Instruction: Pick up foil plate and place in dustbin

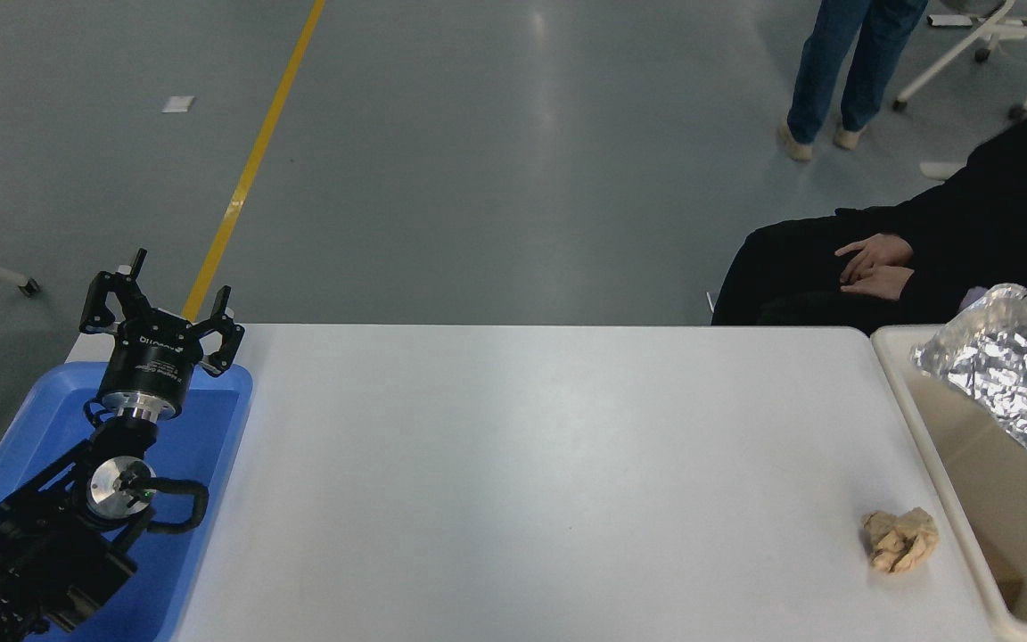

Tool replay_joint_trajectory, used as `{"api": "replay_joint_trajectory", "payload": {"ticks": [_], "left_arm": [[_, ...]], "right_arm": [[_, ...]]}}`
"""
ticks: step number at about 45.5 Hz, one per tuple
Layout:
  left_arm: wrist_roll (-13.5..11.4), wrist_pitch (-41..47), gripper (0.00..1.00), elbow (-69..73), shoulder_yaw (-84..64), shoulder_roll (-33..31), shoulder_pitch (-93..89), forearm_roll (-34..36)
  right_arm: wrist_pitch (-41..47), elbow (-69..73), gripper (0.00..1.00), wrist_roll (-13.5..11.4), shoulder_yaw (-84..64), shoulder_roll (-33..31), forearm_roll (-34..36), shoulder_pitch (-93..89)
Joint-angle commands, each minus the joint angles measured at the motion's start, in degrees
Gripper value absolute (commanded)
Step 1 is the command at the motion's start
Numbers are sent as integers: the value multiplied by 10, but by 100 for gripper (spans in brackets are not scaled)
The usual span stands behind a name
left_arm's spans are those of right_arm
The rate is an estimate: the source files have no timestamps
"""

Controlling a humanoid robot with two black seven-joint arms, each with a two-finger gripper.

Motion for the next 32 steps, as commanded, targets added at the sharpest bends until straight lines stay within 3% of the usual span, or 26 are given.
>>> {"api": "replay_joint_trajectory", "payload": {"ticks": [1,12,19,32], "left_arm": [[0,1,99,1,0,0,0,0],[0,1,99,0,-1,0,0,0],[0,1,99,1,-1,1,0,0],[0,1,99,1,0,0,0,0]], "right_arm": [[-33,-155,0,-3,189,40,22,-204],[-32,-329,0,-4,223,121,20,-305],[-34,-371,0,-22,246,124,21,-322],[-34,-386,0,-23,253,138,19,-345]]}}
